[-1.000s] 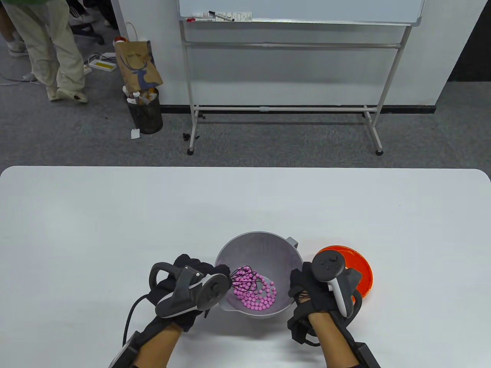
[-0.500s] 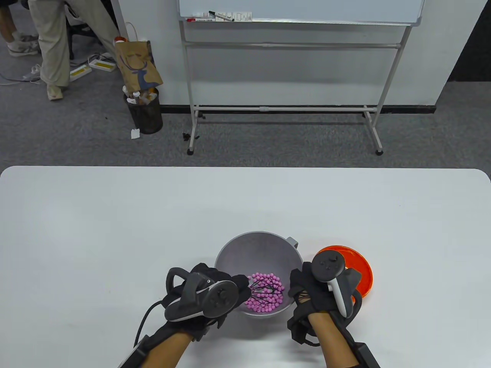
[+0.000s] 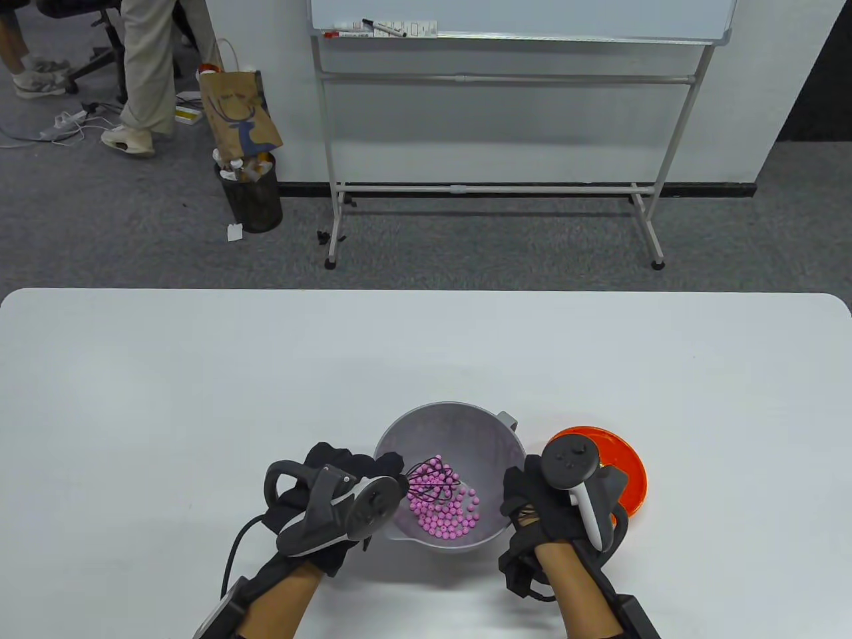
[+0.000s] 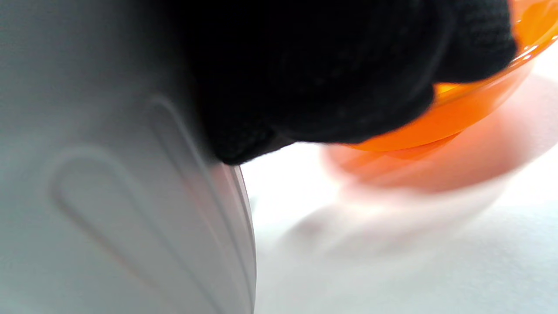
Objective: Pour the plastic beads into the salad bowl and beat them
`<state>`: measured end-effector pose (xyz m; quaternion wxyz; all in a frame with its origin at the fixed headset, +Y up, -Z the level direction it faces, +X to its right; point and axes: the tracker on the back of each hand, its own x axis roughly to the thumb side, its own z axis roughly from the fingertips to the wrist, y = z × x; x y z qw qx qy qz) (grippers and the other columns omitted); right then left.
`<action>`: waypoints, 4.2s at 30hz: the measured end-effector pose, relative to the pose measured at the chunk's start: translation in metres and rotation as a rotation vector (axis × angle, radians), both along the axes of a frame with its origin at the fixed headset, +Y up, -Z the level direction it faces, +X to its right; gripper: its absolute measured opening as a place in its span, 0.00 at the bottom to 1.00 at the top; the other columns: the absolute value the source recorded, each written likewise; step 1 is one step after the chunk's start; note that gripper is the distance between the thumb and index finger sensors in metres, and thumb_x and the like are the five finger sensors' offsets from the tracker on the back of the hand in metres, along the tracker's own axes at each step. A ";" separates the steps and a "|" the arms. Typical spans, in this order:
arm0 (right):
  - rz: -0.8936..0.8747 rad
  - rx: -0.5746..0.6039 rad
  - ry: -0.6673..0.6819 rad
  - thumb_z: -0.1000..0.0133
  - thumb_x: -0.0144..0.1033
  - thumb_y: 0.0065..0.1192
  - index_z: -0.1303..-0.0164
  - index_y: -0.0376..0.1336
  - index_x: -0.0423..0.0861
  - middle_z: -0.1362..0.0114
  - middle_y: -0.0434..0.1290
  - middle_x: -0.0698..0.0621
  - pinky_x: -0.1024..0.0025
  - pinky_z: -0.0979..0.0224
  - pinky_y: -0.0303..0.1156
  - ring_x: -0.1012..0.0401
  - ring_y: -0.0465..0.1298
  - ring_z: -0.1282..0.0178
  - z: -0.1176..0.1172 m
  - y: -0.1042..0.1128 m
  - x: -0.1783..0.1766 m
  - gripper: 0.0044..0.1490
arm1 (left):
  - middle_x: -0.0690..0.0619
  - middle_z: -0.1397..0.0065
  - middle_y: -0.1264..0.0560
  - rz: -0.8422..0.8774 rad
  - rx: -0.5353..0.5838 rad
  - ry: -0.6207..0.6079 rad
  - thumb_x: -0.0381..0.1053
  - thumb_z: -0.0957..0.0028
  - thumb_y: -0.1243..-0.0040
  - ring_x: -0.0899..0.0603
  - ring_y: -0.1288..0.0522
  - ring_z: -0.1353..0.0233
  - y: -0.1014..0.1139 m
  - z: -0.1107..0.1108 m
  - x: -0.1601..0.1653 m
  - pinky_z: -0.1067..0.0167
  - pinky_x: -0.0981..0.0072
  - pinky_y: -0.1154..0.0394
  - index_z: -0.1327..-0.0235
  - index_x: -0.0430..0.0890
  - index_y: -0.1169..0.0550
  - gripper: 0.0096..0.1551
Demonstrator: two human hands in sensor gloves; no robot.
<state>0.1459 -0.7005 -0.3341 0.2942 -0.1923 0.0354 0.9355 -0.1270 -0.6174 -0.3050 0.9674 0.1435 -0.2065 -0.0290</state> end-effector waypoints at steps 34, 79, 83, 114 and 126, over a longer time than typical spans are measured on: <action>-0.003 0.002 0.000 0.46 0.51 0.66 0.40 0.71 0.40 0.65 0.84 0.49 0.60 0.61 0.79 0.58 0.84 0.78 0.000 -0.001 0.000 0.33 | 0.61 0.82 0.12 0.003 -0.088 0.042 0.66 0.55 0.31 0.51 0.12 0.71 0.001 -0.002 0.001 0.50 0.54 0.18 0.55 0.57 0.11 0.22; -0.008 -0.003 0.001 0.46 0.51 0.66 0.40 0.71 0.40 0.66 0.84 0.49 0.60 0.62 0.79 0.58 0.84 0.79 -0.001 -0.001 0.000 0.33 | 0.61 0.82 0.12 0.148 -0.266 -0.107 0.66 0.53 0.32 0.51 0.13 0.72 -0.004 0.001 0.010 0.51 0.55 0.18 0.53 0.54 0.12 0.23; -0.009 -0.003 0.001 0.46 0.51 0.66 0.41 0.71 0.40 0.66 0.84 0.49 0.60 0.62 0.79 0.58 0.84 0.79 -0.001 -0.001 0.000 0.33 | 0.63 0.81 0.12 0.129 -0.164 -0.085 0.67 0.53 0.34 0.52 0.13 0.72 -0.009 0.001 0.015 0.51 0.55 0.18 0.53 0.56 0.12 0.23; -0.017 -0.003 -0.003 0.46 0.51 0.66 0.40 0.71 0.40 0.66 0.84 0.49 0.60 0.62 0.79 0.58 0.84 0.79 -0.001 -0.001 0.000 0.33 | 0.62 0.83 0.12 0.115 -0.216 -0.157 0.67 0.54 0.34 0.52 0.13 0.73 -0.003 0.004 0.012 0.52 0.55 0.17 0.55 0.54 0.12 0.24; -0.020 -0.002 -0.002 0.46 0.51 0.66 0.40 0.71 0.40 0.66 0.84 0.49 0.60 0.62 0.79 0.58 0.84 0.79 -0.001 -0.001 0.000 0.33 | 0.63 0.82 0.13 0.061 0.026 -0.028 0.69 0.56 0.33 0.52 0.13 0.73 -0.014 -0.003 0.007 0.52 0.55 0.17 0.50 0.58 0.14 0.25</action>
